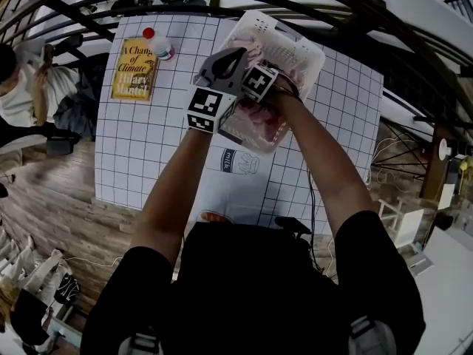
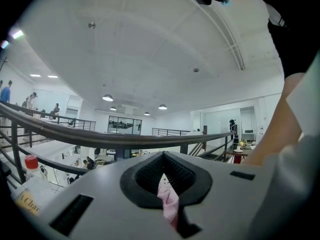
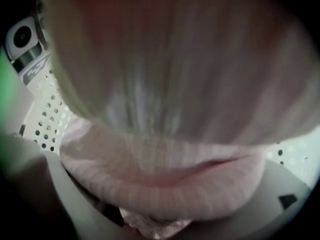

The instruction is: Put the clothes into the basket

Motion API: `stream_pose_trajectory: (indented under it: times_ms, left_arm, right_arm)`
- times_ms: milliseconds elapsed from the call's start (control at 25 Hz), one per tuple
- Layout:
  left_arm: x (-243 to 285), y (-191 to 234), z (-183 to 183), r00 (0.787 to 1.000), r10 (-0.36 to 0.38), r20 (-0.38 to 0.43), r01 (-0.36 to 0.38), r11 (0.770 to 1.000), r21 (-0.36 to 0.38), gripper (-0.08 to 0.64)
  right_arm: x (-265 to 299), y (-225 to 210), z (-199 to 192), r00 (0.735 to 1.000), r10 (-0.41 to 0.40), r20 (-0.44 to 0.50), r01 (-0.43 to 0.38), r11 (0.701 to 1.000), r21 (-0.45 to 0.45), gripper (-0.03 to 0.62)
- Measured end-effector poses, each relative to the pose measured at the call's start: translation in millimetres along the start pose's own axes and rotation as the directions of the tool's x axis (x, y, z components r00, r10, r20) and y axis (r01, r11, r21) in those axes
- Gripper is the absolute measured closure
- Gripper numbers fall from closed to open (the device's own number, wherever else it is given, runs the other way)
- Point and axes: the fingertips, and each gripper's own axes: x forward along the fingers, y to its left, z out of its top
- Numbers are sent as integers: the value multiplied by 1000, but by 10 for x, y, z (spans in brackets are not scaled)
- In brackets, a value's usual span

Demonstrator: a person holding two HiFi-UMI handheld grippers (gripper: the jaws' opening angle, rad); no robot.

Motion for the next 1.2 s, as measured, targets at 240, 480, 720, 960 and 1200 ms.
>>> stream_pose_trajectory:
  times_ms: [240,480,720,960,1200]
  left_arm:
    - [-33,2,129,1000,3,16,-3,1000,12,557]
    - [-76,-60,235,1000,-1,23,0,1000,28,557]
    - [-151,-142,393,1000,-12,19,11,998,57,557]
    - [-329,-238,558,1000,-16,12,15,997,74,557]
    - [-770,-421,676,999,-43,12,42,998,45,557]
  right_arm:
    - [-214,-90,-85,998,-22,-53,24,999,30,101]
    - [-596,55,21,1000,14,-7,-14,1000,8,101]
    - [-983,35,61,999,-45,8,45,999,-10,101]
    - [-1561,292,257,991,-28,134,29,1000,0,103]
    - [-2239,623,343,928,-88,362,62,995,83,104]
